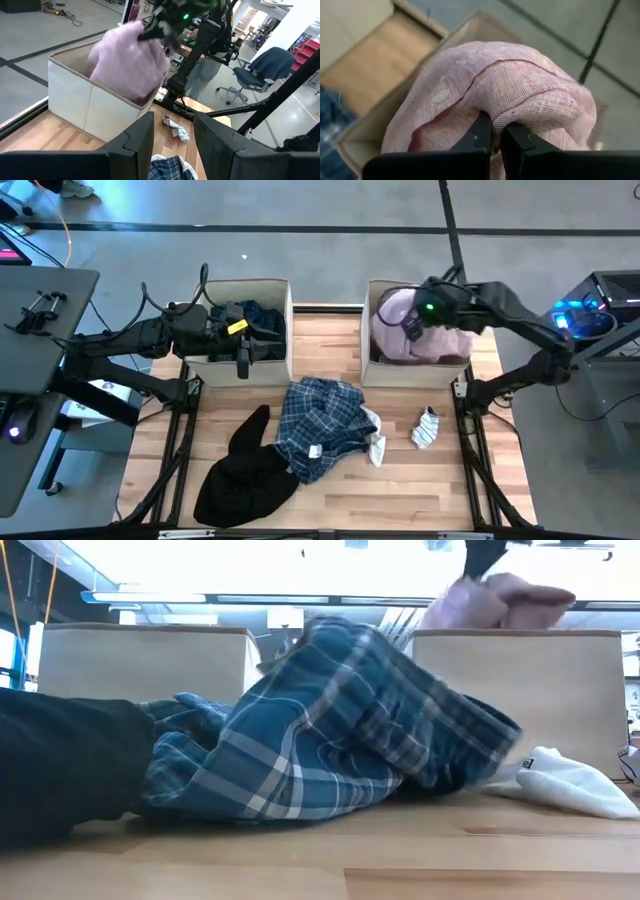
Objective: Sort clothes
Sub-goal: Put the pink shirt into the right laundry bin
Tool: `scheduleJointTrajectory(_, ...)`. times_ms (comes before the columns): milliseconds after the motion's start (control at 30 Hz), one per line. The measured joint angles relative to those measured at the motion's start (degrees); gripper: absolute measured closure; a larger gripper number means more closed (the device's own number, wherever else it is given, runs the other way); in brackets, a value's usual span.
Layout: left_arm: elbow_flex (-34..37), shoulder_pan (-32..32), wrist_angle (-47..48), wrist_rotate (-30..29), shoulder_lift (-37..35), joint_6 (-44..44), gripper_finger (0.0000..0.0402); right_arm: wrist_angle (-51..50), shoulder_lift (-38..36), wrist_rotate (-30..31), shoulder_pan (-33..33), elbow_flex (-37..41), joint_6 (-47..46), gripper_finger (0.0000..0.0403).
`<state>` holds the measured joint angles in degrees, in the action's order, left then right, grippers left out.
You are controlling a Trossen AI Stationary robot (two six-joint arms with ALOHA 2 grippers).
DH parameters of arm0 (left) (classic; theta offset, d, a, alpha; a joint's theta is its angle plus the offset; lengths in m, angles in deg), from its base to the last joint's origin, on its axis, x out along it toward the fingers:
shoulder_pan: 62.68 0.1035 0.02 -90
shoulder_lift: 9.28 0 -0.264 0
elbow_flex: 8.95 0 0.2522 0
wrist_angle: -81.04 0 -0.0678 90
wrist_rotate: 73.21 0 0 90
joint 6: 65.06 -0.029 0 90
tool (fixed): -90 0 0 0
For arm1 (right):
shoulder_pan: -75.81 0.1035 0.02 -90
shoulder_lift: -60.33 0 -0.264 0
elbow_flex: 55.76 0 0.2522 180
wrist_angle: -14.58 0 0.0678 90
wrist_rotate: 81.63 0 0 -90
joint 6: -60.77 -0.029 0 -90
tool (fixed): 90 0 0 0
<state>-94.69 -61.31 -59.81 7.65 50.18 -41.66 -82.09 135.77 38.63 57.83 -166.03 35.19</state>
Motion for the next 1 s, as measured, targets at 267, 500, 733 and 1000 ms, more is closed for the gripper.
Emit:
scheduleJointTrajectory(267, 0.0, 0.0, 0.0, 0.0, 0.0, 0.5, 0.0275, 10.6, 0.0, -14.5, -8.5, 13.8, 6.0, 0.0396)
scheduleJointTrajectory(500, 0.0, 0.0, 0.0, 0.0, 0.0, 0.5, 0.0275, 19.0, 0.0, -19.3, -13.5, 24.0, 6.2, 0.0396)
scheduleJointTrajectory(733, 0.0, 0.0, 0.0, 0.0, 0.0, 0.5, 0.0275, 26.5, 0.0, -20.7, -15.7, 35.1, 3.1, 0.0396)
scheduleJointTrajectory(1000, 0.0, 0.0, 0.0, 0.0, 0.0, 1.0, 0.0275, 37.0, 0.0, -26.2, -17.7, 47.7, -3.2, 0.0396)
